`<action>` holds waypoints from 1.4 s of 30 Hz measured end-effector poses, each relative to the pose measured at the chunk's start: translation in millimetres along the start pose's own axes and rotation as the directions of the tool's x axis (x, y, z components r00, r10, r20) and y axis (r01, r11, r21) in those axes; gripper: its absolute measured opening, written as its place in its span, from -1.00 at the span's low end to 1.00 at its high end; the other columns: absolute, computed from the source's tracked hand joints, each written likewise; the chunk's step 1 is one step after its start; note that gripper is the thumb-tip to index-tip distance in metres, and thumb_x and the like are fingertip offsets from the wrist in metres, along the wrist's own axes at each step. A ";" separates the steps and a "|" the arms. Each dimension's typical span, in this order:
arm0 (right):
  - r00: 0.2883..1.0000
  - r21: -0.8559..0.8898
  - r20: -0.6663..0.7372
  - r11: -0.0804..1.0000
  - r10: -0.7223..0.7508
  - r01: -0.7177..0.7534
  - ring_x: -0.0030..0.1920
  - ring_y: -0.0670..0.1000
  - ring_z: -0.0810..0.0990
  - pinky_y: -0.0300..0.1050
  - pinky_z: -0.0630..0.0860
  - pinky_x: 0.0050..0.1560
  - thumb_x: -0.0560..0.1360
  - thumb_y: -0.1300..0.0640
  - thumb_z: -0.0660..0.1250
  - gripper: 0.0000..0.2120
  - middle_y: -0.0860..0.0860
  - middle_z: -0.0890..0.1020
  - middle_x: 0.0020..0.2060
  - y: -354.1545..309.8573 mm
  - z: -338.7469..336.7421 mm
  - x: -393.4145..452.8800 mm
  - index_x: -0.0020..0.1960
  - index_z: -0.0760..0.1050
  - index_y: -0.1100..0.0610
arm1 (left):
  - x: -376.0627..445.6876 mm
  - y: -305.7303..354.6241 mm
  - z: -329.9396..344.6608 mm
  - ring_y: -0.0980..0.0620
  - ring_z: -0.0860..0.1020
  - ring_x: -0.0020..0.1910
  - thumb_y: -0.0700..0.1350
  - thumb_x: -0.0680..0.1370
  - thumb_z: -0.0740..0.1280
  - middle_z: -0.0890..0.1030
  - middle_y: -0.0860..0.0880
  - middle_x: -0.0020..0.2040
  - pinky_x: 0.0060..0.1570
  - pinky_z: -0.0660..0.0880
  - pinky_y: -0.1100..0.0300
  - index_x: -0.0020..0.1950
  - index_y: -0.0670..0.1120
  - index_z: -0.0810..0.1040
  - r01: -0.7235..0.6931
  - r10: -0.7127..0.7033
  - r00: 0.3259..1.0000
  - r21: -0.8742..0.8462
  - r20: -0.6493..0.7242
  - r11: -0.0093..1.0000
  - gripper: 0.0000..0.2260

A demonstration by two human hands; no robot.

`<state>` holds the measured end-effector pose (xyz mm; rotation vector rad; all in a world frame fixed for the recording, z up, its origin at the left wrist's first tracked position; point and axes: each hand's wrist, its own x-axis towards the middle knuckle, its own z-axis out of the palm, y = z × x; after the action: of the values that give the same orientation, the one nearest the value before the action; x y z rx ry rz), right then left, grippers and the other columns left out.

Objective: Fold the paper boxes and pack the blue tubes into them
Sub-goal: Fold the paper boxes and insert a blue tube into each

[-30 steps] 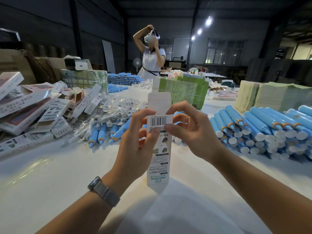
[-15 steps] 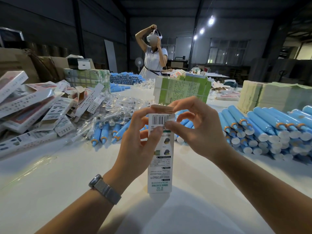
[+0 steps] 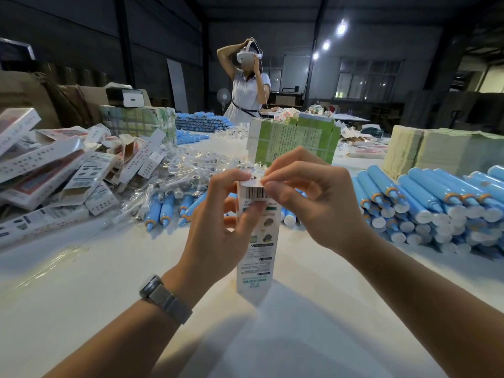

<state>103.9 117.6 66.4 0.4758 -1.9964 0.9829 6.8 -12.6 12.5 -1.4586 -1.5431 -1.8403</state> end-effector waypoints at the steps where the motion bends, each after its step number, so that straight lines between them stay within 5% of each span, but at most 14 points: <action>1: 1.000 0.030 0.001 0.999 0.017 -0.017 -0.07 0.05 0.60 0.12 0.54 -0.15 0.47 0.28 0.41 -0.91 0.05 0.59 -0.13 -0.4 0.6 0.5 -0.08 0.64 0.12 | -0.3 0.5 0.3 0.08 0.65 -0.15 0.04 0.52 0.33 0.58 0.22 -0.02 -0.26 0.63 -0.07 0.12 0.43 0.34 -0.002 0.002 1.000 -0.009 0.000 1.000 -0.68; 5: 0.991 0.132 0.036 0.982 0.131 -0.134 -0.02 -0.06 0.57 -0.16 0.52 -0.11 0.45 0.23 0.42 -0.85 -0.06 0.57 -0.11 -0.2 -0.6 2.0 -0.03 0.64 0.03 | 0.7 1.7 1.1 0.04 0.65 -0.15 0.04 0.52 0.34 0.59 0.17 -0.02 -0.25 0.62 -0.17 0.09 0.40 0.35 0.027 -0.028 1.000 -0.029 -0.008 0.999 -0.71; 10: 0.986 0.092 0.054 0.983 0.156 -0.160 0.01 -0.04 0.57 -0.11 0.55 -0.04 0.42 0.24 0.44 -0.81 -0.16 0.56 -0.09 2.2 0.1 2.5 -0.03 0.65 0.00 | 1.0 3.4 0.3 -0.01 0.61 -0.15 0.04 0.59 0.27 0.56 0.02 -0.02 -0.23 0.58 -0.11 0.10 0.23 0.41 -0.008 0.008 1.000 -0.099 -0.002 0.995 -0.88; 14: 0.988 0.081 0.034 0.985 0.150 -0.153 -0.05 -0.08 0.57 -0.15 0.52 -0.09 0.40 0.24 0.46 -0.83 -0.17 0.56 -0.13 -0.5 2.1 4.0 -0.10 0.66 -0.01 | 4.6 4.3 0.8 0.06 0.56 -0.14 0.04 0.61 0.22 0.53 0.00 -0.08 -0.16 0.51 0.18 0.03 0.32 0.43 -0.024 0.020 0.999 -0.093 -0.048 0.995 -0.87; 18: 0.986 0.080 0.022 0.983 0.163 -0.164 -0.07 -0.06 0.57 -0.02 0.54 -0.08 0.39 0.25 0.46 -0.85 -0.14 0.56 -0.15 -3.4 2.5 4.3 -0.12 0.67 0.02 | 6.3 4.7 3.1 -0.01 0.54 -0.24 -0.02 0.63 0.20 0.52 -0.01 -0.14 -0.23 0.50 0.16 -0.01 0.19 0.41 -0.054 0.051 0.997 -0.049 -0.058 0.997 -0.91; 21: 0.986 0.026 -0.012 0.986 0.164 -0.164 -0.06 -0.09 0.58 -0.11 0.56 -0.10 0.40 0.24 0.46 -0.87 -0.10 0.56 -0.13 -5.9 4.6 2.8 -0.13 0.65 0.03 | 6.2 4.1 4.6 0.09 0.51 -0.29 -0.04 0.63 0.17 0.52 0.11 -0.20 -0.32 0.48 0.13 -0.01 0.11 0.37 -0.072 0.069 0.995 -0.031 -0.067 0.997 -0.95; 30: 0.994 -0.049 -0.013 0.993 0.105 -0.106 -0.10 -0.10 0.58 -0.21 0.55 -0.12 0.44 0.29 0.46 -0.94 -0.04 0.57 -0.15 -6.8 3.6 5.0 -0.11 0.65 0.17 | 5.2 1.4 5.0 0.03 0.54 -0.27 -0.02 0.65 0.16 0.49 0.06 -0.16 -0.27 0.50 0.17 0.03 0.25 0.40 -0.088 0.085 0.994 -0.050 -0.063 0.995 -0.87; 35: 0.990 -0.023 -0.040 0.990 0.138 -0.139 -0.13 0.02 0.59 0.12 0.61 -0.20 0.46 0.26 0.45 -0.92 0.01 0.56 -0.19 -9.5 -0.4 5.6 -0.13 0.65 0.09 | 0.7 -1.4 3.7 -0.02 0.62 -0.26 0.02 0.66 0.13 0.55 0.05 -0.09 -0.35 0.53 -0.15 0.21 0.25 0.34 -0.086 0.086 0.996 0.007 -0.021 0.996 -0.84; 42: 0.985 -0.064 -0.042 0.984 0.166 -0.168 -0.13 0.13 0.58 0.25 0.57 -0.29 0.42 0.16 0.43 -0.97 -0.06 0.51 -0.26 -19.1 -2.9 10.2 -0.18 0.64 0.06 | 0.1 2.4 3.4 -0.02 0.66 -0.17 0.03 0.64 0.18 0.60 0.04 -0.04 -0.27 0.60 -0.10 0.27 0.26 0.29 -0.064 0.064 0.998 -0.013 -0.008 0.998 -0.77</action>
<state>111.6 108.3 84.7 0.2547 -2.0548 1.0150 10.2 -10.6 13.5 -1.4875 -1.4658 -1.8211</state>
